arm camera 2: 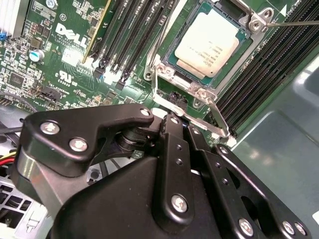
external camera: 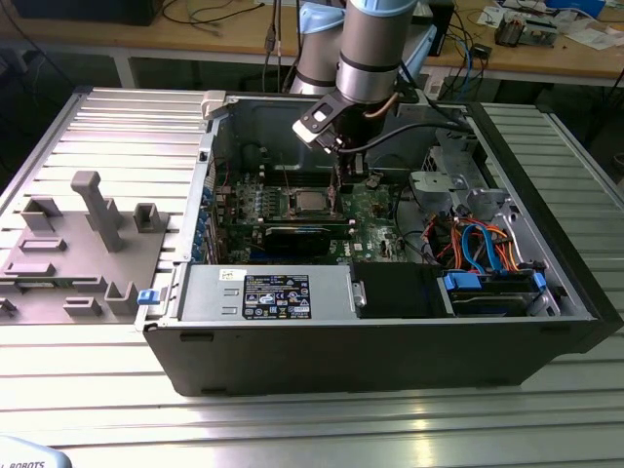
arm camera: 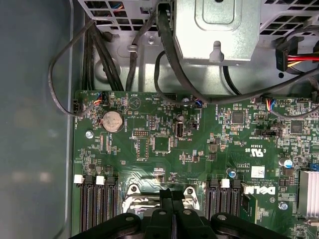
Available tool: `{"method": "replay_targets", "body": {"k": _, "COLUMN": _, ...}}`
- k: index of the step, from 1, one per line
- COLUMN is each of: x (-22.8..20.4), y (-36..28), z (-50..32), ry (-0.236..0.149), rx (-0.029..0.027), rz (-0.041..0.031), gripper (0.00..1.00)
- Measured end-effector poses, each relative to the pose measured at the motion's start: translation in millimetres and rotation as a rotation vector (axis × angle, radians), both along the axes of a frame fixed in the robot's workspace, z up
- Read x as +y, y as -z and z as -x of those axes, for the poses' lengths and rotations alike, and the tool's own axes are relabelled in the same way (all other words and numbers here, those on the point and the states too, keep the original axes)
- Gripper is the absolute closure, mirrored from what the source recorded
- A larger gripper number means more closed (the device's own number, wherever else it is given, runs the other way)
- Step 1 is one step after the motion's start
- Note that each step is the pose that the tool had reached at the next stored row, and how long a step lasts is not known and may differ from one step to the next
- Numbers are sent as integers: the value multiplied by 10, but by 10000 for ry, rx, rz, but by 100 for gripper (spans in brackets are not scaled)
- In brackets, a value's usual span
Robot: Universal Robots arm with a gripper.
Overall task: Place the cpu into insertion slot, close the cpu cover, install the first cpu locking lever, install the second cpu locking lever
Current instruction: 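Close the cpu cover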
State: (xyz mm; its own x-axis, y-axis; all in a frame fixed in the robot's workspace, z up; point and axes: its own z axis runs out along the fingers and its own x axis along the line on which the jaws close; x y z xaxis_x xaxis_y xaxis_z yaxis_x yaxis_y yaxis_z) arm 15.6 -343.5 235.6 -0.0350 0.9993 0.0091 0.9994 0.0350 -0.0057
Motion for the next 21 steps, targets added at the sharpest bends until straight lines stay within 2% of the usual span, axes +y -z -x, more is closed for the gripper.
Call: {"method": "replay_targets", "body": {"k": 21, "x": 0, "y": 5, "z": 105, "ry": 0, "rx": 1, "rz": 1, "gripper": 89}}
